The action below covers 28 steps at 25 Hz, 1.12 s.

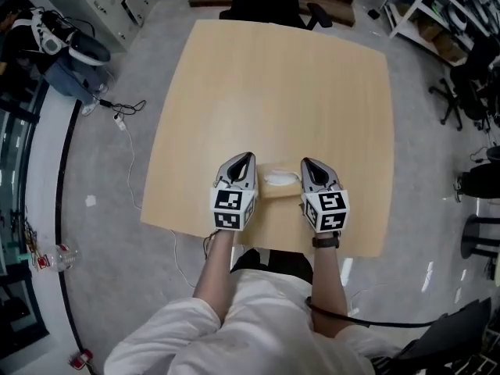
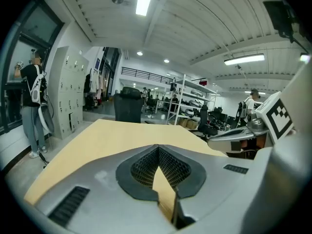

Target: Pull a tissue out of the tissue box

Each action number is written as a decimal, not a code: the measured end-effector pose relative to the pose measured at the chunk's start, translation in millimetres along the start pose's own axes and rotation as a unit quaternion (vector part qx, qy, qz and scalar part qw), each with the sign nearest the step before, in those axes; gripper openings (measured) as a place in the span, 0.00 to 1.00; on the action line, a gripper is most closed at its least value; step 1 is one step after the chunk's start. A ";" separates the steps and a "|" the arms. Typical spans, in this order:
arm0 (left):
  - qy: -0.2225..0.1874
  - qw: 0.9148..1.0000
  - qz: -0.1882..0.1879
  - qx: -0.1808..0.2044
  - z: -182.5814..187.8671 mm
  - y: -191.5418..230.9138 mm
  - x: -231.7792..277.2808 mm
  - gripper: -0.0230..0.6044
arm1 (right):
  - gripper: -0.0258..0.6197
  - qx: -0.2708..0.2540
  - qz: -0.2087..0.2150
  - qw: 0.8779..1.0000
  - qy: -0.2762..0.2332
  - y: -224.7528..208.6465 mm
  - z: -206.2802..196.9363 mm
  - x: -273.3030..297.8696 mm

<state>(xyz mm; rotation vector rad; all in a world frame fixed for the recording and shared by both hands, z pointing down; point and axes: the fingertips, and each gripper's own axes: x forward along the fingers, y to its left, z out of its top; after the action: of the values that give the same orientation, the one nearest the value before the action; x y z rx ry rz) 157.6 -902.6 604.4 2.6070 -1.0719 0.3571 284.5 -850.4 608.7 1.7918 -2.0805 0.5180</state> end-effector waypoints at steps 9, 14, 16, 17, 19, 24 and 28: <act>0.036 0.999 -0.022 -0.005 -42.9 -9.8 -6.5 0.02 | 0.04 -0.020 0.024 0.998 0.045 37.3 -46.5 3.1; 0.044 0.999 -0.024 -0.008 -56.7 -17.2 -11.6 0.02 | 0.38 -0.011 0.009 0.998 0.067 45.7 -67.4 12.7; 0.048 0.999 -0.023 -0.009 -62.0 -17.2 -12.3 0.02 | 0.46 -0.009 -0.002 0.998 0.069 46.0 -73.3 19.8; 0.050 0.998 -0.022 -0.010 -64.5 -17.0 -12.3 0.02 | 0.47 -0.012 -0.007 0.997 0.071 46.0 -76.0 24.3; 0.053 0.998 -0.019 -0.013 -68.4 -16.9 -12.1 0.02 | 0.47 -0.020 -0.012 0.997 0.079 46.1 -82.0 34.4; 0.060 0.998 -0.009 -0.014 -72.9 -18.5 -13.4 0.02 | 0.47 -0.042 -0.038 0.993 0.106 42.5 -100.7 51.8; 0.063 0.998 0.001 -0.017 -74.5 -11.5 -16.6 0.02 | 0.47 -0.084 -0.066 0.986 0.125 41.7 -110.6 60.5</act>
<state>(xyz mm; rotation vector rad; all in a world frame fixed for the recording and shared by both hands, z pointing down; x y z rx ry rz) 145.8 -857.0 665.6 2.5165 -1.0296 0.4916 237.1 -843.2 732.5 1.6613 -1.7680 0.4875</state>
